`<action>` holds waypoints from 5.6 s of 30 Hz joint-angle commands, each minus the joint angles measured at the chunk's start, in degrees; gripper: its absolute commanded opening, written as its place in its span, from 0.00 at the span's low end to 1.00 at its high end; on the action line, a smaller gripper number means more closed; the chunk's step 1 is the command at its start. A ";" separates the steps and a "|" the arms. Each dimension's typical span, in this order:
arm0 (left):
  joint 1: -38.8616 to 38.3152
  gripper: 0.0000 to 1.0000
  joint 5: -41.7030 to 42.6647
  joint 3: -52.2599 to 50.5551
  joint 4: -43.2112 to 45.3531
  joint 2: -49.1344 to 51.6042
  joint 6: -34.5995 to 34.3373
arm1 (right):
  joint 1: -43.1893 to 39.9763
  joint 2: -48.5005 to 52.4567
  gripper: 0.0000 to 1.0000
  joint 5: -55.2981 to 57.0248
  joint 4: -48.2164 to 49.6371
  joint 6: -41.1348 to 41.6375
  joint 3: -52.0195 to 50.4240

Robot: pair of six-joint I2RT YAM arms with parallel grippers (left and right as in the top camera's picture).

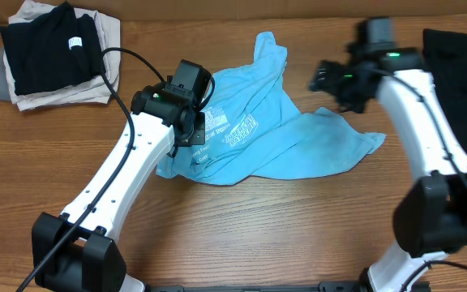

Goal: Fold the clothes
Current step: 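Grasp the shirt's right edge with the right gripper near the left gripper, then lift the shirt with both grippers, stretch it apart and lay it flat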

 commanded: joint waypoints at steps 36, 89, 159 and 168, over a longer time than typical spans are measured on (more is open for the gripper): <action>0.35 0.04 0.48 0.52 1.62 0.13 -0.96 | 4.98 15.26 0.65 14.62 4.66 10.05 -0.31; 0.37 0.04 -11.93 17.27 -11.37 -14.86 -0.74 | -6.71 -10.19 0.04 23.39 -26.27 16.06 18.25; 7.87 0.04 -4.20 27.02 -21.44 3.28 -1.18 | -17.86 -22.60 0.04 9.57 -11.74 3.19 -3.58; 7.80 0.04 3.30 15.72 -24.83 4.68 -2.45 | -17.97 -22.60 0.04 11.65 -12.83 5.16 -17.42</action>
